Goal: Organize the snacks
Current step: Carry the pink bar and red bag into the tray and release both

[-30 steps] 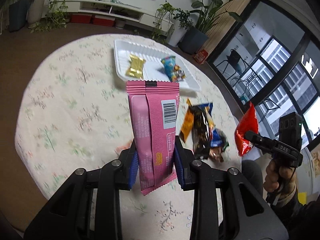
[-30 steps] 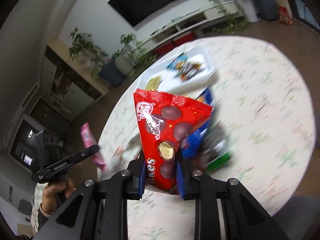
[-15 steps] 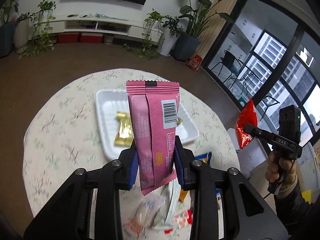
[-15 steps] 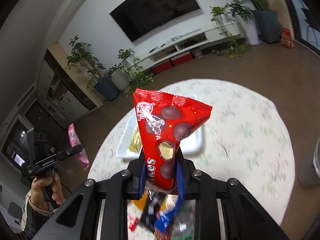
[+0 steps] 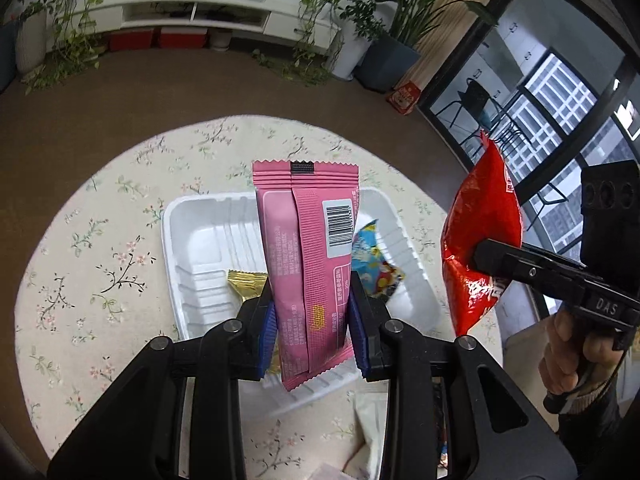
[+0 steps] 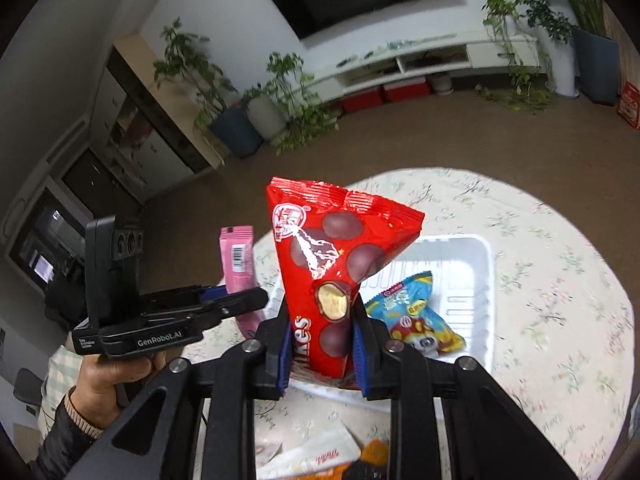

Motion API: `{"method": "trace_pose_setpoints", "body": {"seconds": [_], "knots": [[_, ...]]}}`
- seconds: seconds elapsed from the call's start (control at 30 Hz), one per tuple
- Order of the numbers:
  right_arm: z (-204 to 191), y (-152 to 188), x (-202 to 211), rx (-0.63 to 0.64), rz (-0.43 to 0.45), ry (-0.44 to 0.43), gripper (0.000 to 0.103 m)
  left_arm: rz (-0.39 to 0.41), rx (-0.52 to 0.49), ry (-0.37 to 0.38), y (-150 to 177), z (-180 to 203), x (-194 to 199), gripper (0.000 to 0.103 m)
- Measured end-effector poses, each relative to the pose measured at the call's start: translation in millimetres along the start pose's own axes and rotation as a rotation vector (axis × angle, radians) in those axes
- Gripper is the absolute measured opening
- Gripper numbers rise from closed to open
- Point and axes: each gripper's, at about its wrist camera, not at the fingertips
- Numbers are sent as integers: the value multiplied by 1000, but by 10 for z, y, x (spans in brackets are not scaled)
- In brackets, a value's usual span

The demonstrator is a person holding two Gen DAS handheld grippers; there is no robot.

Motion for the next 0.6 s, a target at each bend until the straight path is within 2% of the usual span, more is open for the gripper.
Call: {"method": "trace_pose_setpoints", "body": {"seconds": [0.23, 0.6], "knots": [[173, -24, -538, -39, -93, 30, 27, -51, 31, 1, 26, -162, -410, 29], [243, -58, -996, -43, -167, 58, 27, -111, 37, -22, 70, -355, -807, 29]]}}
Point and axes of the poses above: each gripper's, at about its wrist camera, not at the fingertips, and x roughly against the way its jaws point, z to its right, y to its underside, and after that the axes turned 5 degrees about -z, right-handed
